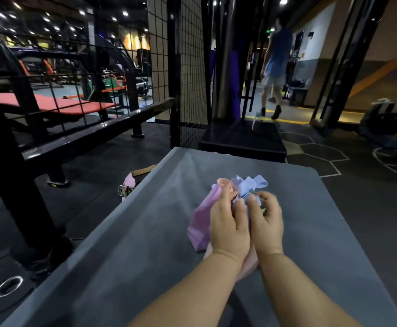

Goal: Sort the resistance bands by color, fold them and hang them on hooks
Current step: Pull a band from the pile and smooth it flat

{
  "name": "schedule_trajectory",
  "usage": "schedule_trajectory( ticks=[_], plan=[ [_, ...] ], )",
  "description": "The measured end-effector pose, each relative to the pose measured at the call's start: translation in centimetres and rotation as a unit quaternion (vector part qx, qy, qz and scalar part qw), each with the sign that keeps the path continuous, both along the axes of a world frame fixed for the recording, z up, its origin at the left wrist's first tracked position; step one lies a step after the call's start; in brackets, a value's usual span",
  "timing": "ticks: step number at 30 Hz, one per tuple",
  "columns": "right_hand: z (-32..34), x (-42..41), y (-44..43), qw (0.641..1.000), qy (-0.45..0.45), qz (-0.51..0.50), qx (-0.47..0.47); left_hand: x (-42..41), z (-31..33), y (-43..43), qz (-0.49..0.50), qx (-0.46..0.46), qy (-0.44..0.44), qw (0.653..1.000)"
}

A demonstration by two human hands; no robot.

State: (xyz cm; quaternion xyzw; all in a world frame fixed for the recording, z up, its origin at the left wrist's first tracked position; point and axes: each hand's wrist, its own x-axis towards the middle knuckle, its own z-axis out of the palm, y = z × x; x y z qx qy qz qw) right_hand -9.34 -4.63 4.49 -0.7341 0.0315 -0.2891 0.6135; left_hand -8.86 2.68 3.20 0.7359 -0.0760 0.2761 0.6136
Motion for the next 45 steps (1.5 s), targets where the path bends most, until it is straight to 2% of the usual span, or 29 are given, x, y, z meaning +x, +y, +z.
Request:
schedule_trajectory(
  ticks=[7,14,18,23,25,27,29,31,32,36,39,45],
  plan=[
    [0.0,-0.2,-8.6,0.996,0.006,-0.076,-0.035,0.5,-0.2,-8.9,-0.051,-0.021,-0.007,0.998],
    [0.7,-2.6,-16.2,0.991,-0.01,-0.136,-0.007,-1.4,1.0,-16.5,-0.099,-0.011,0.001,0.995],
    [0.7,-3.3,-18.2,0.99,-0.012,-0.141,-0.002,-2.5,0.8,-18.5,-0.101,0.014,0.003,0.995],
    [-3.2,-3.4,-18.2,0.989,0.015,-0.147,-0.007,-2.1,-2.6,-17.4,-0.09,0.071,0.05,0.992],
    [-5.1,-3.6,-18.1,0.987,0.048,-0.155,-0.019,-1.8,-4.5,-16.5,-0.081,0.154,0.098,0.98],
    [-6.1,-3.8,-18.1,0.979,0.126,-0.156,-0.036,-1.7,-6.1,-15.8,-0.052,0.259,0.145,0.954],
    [-6.1,-3.7,-18.6,0.962,0.188,-0.183,-0.08,-1.9,-6.5,-15.3,-0.009,0.326,0.14,0.935],
    [-5.4,-3.7,-19.1,0.946,0.213,-0.206,-0.134,-2.1,-5.9,-14.9,0.009,0.355,0.118,0.927],
    [-5.0,-3.8,-19.3,0.94,0.22,-0.205,-0.159,-2.1,-5.8,-14.8,-0.008,0.368,0.135,0.92],
    [-5.2,-4.6,-19.5,0.934,0.246,-0.156,-0.205,-1.9,-5.9,-14.0,0.007,0.4,0.129,0.908],
    [-6.8,-5.0,-18.8,0.925,0.281,-0.115,-0.229,-1.8,-7.0,-13.8,-0.038,0.413,0.18,0.892],
    [-7.9,-4.4,-18.7,0.898,0.329,-0.104,-0.272,-1.7,-7.3,-13.8,-0.054,0.465,0.241,0.85]
  ],
)
